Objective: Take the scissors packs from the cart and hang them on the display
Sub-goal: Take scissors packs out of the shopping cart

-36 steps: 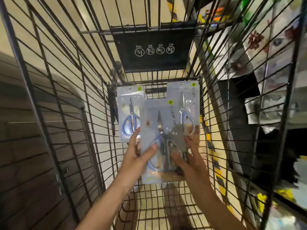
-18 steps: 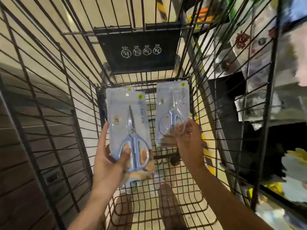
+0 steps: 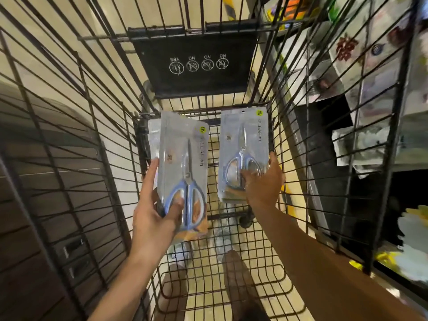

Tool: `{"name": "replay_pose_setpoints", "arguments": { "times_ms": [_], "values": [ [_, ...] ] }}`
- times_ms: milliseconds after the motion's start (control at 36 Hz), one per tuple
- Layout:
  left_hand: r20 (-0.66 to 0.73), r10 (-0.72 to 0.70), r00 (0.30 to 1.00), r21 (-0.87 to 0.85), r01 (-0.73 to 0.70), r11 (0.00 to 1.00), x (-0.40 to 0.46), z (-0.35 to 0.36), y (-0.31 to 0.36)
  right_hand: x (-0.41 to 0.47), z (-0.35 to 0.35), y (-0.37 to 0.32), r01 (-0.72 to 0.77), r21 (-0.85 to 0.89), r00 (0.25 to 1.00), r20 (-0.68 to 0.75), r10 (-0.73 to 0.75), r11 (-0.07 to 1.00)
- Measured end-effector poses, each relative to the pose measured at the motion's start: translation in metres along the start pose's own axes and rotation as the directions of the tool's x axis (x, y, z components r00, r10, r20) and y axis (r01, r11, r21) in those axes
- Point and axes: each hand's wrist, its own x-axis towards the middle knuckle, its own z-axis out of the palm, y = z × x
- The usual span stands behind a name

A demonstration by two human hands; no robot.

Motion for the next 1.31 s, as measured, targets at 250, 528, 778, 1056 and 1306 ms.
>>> {"name": "replay_pose_setpoints", "arguments": {
  "times_ms": [250, 528, 778, 1056, 1306],
  "values": [
    [0.010, 0.018, 1.000, 0.000, -0.018, 1.000, -0.003, 0.003, -0.002, -0.005, -0.005, 0.003, 0.046, -0.045, 0.999, 0.015, -0.046, 0.998],
    [0.014, 0.019, 1.000, -0.018, -0.019, 1.000, -0.008, 0.006, -0.002, -0.008, -0.013, 0.008, 0.027, 0.068, 0.999, 0.034, -0.029, 0.997],
    [0.015, 0.034, 0.999, 0.037, -0.035, 0.999, -0.028, -0.008, 0.032, -0.036, -0.051, 0.001, 0.017, 0.185, 0.934, 0.348, -0.081, 0.983],
    [-0.046, 0.214, 0.976, 0.055, -0.212, 0.976, -0.100, -0.053, 0.137, -0.121, -0.146, -0.061, -0.163, 0.470, 0.844, 0.522, -0.124, 0.867],
    [-0.105, 0.342, 0.934, 0.084, -0.334, 0.939, -0.203, -0.091, 0.211, -0.194, -0.270, -0.118, -0.039, 0.577, 0.784, 0.524, -0.333, 0.816]
  ]
}}
